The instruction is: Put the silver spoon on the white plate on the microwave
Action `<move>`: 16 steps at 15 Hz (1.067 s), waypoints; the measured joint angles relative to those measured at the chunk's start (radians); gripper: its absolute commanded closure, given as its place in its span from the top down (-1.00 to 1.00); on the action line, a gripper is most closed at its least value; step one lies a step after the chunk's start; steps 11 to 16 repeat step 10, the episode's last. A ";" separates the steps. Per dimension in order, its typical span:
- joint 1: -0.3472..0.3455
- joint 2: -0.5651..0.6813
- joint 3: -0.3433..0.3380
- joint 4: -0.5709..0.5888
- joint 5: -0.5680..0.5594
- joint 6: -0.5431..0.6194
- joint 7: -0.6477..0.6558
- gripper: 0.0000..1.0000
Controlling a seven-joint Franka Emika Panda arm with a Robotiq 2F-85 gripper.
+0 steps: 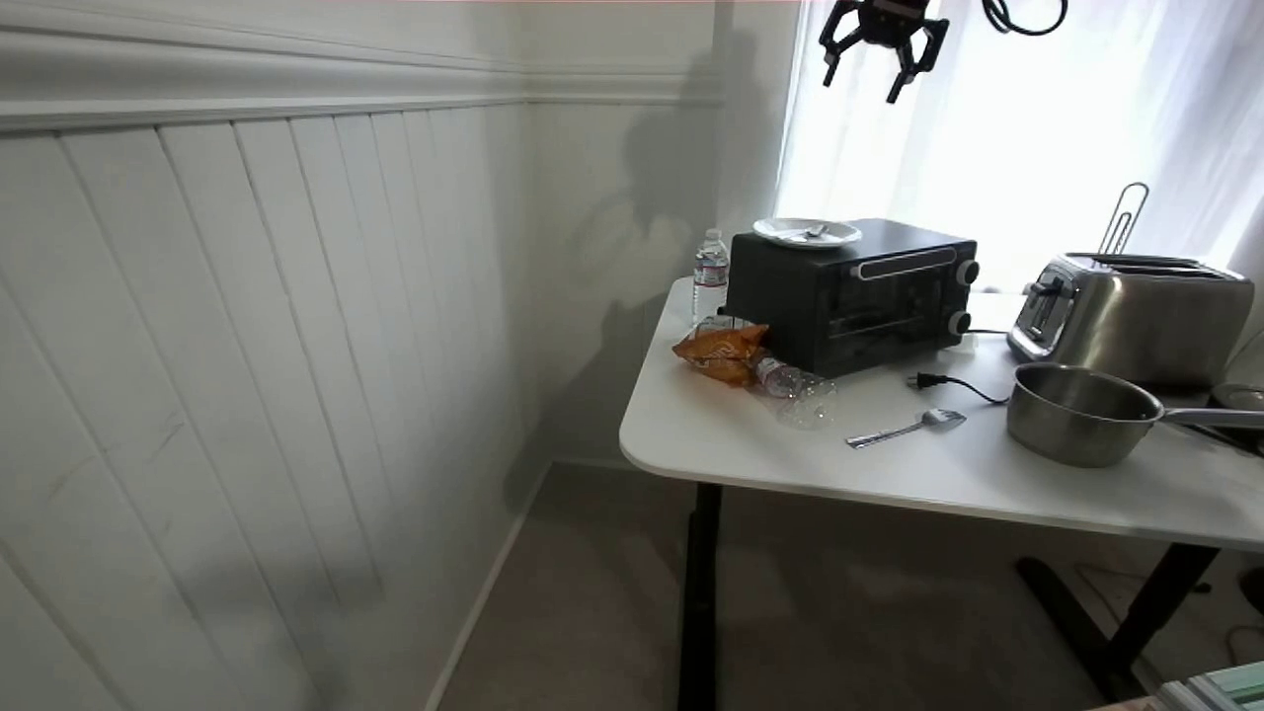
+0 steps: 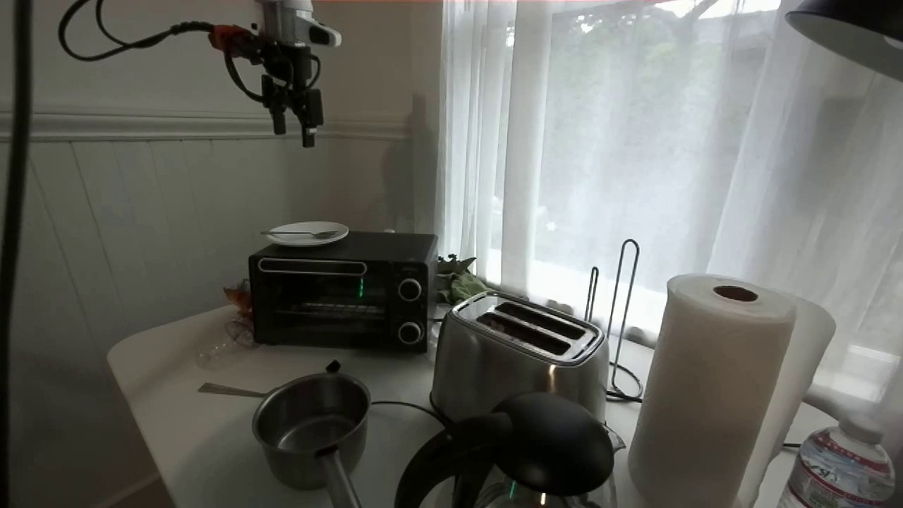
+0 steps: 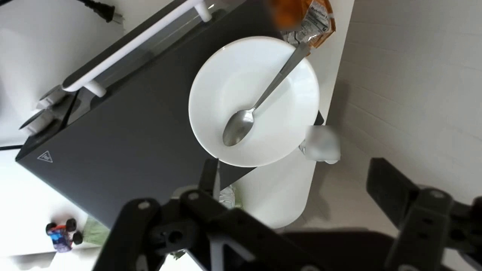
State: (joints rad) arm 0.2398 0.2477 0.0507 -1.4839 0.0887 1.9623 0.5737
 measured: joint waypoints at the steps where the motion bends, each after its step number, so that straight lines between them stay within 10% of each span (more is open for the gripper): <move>1: -0.001 -0.035 0.001 -0.049 -0.013 0.029 -0.012 1.00; 8: -0.040 -0.266 0.014 -0.360 -0.003 0.067 -0.163 1.00; 16: -0.045 -0.265 0.017 -0.355 -0.003 0.067 -0.163 1.00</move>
